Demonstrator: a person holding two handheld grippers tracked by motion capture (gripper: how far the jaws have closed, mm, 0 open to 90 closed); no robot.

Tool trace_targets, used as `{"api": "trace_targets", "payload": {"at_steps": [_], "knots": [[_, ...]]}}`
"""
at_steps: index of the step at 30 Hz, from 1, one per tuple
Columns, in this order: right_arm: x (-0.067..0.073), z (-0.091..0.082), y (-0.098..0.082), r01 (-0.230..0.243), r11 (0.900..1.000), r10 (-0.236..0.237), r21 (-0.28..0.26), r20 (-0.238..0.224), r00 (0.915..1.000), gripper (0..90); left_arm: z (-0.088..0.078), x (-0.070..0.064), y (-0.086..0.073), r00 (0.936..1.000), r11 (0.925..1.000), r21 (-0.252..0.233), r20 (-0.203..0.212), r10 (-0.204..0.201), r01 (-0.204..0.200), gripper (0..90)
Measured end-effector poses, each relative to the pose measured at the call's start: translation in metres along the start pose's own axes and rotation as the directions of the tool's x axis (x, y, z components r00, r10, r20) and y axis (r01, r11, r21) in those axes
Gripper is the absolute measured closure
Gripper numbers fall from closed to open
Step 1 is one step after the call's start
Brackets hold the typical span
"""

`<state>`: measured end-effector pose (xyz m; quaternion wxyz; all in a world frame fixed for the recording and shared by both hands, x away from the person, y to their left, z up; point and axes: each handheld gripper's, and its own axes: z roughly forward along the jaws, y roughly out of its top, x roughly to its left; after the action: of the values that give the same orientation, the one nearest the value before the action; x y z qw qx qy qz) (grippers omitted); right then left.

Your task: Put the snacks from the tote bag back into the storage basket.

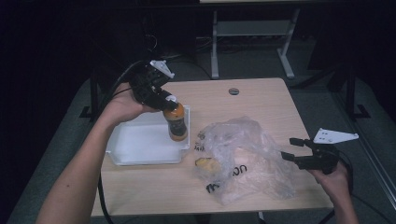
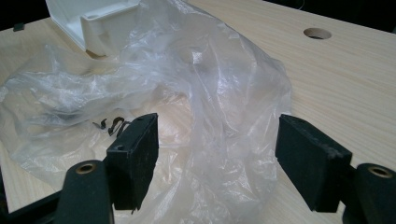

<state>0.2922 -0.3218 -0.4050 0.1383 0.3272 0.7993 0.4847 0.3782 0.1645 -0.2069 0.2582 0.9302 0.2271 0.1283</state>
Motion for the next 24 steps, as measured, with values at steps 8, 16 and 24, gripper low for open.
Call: {"api": "trace_targets", "payload": {"at_steps": [8, 16, 24], "knots": [[0.001, 0.003, 0.001, -0.003, 1.0, 0.003, 0.006, -0.005, 1.0, 29.7, 0.008, 0.016, -0.023, 0.9981, 0.9983, 0.022, -0.029, -0.054, 0.054, 59.0], [0.001, 0.003, 0.001, 0.002, 1.0, -0.002, 0.005, -0.004, 1.0, 29.7, 0.019, 0.019, -0.035, 0.9977, 0.9974, 0.03, -0.021, -0.065, 0.066, 59.0], [0.002, 0.004, 0.0, 0.0, 1.0, 0.0, 0.012, -0.009, 1.0, 29.7, 0.042, 0.017, -0.044, 0.9978, 0.9972, 0.04, 0.017, -0.064, 0.064, 59.0]]}}
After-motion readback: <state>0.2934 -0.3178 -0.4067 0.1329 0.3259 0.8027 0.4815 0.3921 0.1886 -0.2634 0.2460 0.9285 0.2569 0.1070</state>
